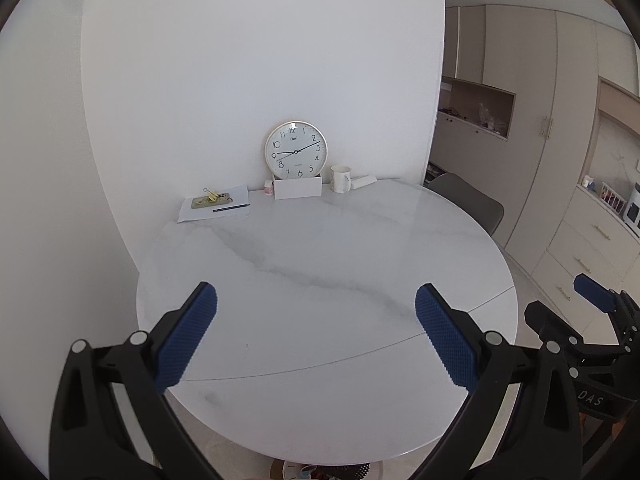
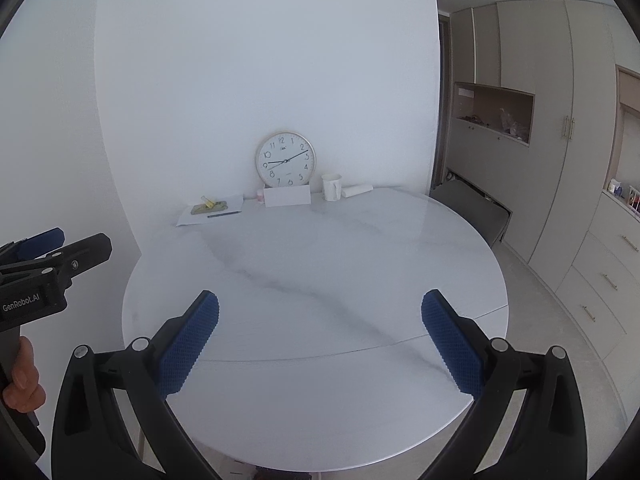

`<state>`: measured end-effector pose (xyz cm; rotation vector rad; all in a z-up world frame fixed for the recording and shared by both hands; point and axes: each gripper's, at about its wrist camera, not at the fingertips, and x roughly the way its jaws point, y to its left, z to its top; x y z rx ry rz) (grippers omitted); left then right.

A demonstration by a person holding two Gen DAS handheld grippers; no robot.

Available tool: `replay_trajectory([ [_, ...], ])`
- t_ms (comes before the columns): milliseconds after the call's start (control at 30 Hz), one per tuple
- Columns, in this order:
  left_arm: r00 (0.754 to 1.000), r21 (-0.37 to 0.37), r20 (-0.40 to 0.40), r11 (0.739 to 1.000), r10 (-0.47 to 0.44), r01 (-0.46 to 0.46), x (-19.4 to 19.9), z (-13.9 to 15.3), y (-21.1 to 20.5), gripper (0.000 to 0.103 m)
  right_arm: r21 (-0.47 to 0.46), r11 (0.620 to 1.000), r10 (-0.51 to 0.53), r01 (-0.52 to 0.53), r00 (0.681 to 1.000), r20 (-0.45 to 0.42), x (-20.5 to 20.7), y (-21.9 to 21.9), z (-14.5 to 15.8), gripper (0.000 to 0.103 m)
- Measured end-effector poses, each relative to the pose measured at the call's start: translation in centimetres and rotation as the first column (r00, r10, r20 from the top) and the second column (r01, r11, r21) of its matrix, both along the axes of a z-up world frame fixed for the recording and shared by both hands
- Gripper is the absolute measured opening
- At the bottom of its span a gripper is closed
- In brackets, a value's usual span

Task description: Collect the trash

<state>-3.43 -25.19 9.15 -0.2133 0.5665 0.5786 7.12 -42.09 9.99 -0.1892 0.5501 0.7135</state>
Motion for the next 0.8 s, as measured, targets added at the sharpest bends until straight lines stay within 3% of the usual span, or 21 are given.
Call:
replay_trajectory([
  [800, 0.999, -0.02, -0.023, 0.999, -0.034, 0.034, 0.62, -0.55, 0.32, 0.095, -0.007, 1.0, -0.014, 0.014, 1.0, -0.011, -0.25, 0.48, -0.43, 0.101],
])
